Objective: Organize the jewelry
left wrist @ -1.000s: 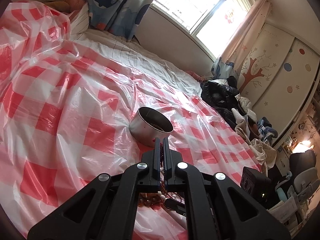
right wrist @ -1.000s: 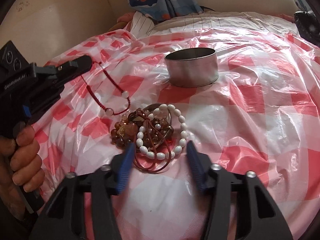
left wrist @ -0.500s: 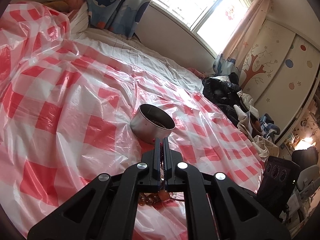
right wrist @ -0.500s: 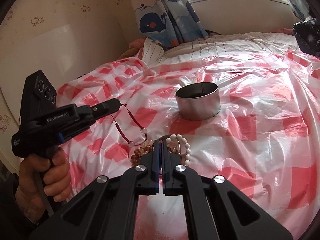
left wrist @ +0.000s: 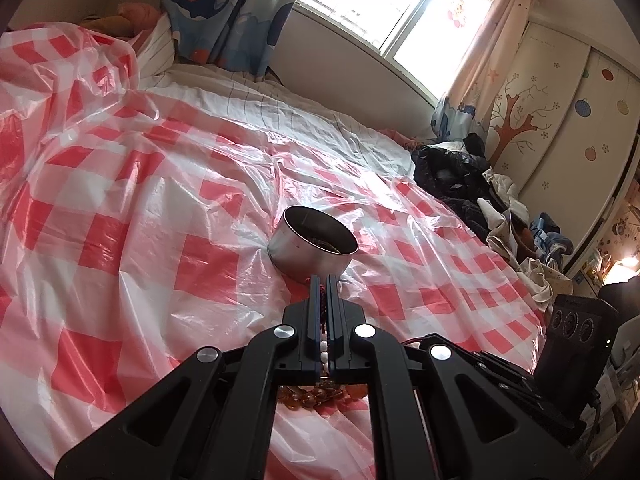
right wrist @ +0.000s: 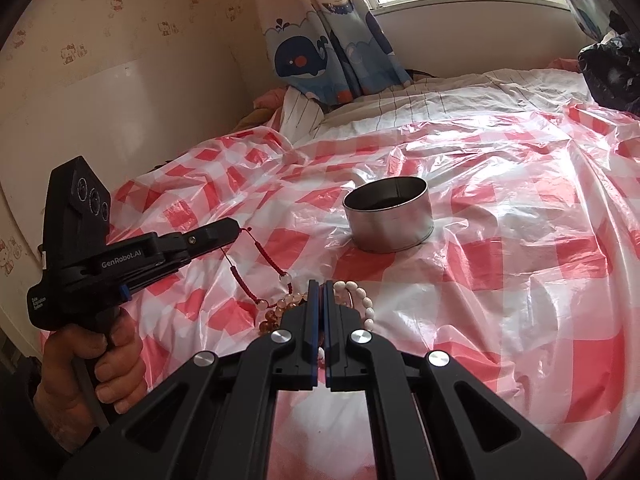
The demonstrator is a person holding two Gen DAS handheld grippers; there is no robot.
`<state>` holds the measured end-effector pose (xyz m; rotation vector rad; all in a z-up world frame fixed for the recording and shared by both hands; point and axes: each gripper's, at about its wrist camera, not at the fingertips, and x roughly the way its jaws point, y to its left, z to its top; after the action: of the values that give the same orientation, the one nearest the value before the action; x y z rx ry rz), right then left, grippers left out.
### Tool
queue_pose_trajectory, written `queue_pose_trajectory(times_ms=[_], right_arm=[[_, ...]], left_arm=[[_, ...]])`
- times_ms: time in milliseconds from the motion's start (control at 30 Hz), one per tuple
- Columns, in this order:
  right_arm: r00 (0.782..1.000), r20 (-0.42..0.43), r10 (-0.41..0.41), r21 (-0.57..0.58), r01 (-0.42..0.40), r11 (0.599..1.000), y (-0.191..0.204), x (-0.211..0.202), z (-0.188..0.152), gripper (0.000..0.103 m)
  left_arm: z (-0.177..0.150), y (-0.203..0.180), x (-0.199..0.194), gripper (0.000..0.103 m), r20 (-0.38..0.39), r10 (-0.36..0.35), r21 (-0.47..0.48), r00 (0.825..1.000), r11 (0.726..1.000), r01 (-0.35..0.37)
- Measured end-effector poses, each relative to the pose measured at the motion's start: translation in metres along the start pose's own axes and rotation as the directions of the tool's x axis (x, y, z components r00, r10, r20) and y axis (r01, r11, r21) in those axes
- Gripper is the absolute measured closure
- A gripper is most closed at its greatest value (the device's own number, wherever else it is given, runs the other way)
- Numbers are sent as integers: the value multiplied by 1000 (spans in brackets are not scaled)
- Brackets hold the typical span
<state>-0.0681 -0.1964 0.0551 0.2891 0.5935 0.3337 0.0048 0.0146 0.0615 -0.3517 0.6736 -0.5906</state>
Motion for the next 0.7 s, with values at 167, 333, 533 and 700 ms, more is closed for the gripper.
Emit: queue_pose_trajectory(times_ms=[167,333,533,700], right_arm=[[1000,30,0,3,0,1000,-1,-7,4,101],[999,-22,-42,41,43,998,-13,2,2,100],[987,-107,-118,45,123,991,-23,18,-7,100],[977,-172,-124,51,135,990,-26,30,-13,95]], left_arm=[[1,0,1,101,-7,9,1,1000,1000,-9],[-1,2,6,101,-28,28,0,999,1000,-28],[-5,10,15,101,-78,72,-19,994,997,-74],[-6,13,18,101,-97,90,-23,991,995,-92]])
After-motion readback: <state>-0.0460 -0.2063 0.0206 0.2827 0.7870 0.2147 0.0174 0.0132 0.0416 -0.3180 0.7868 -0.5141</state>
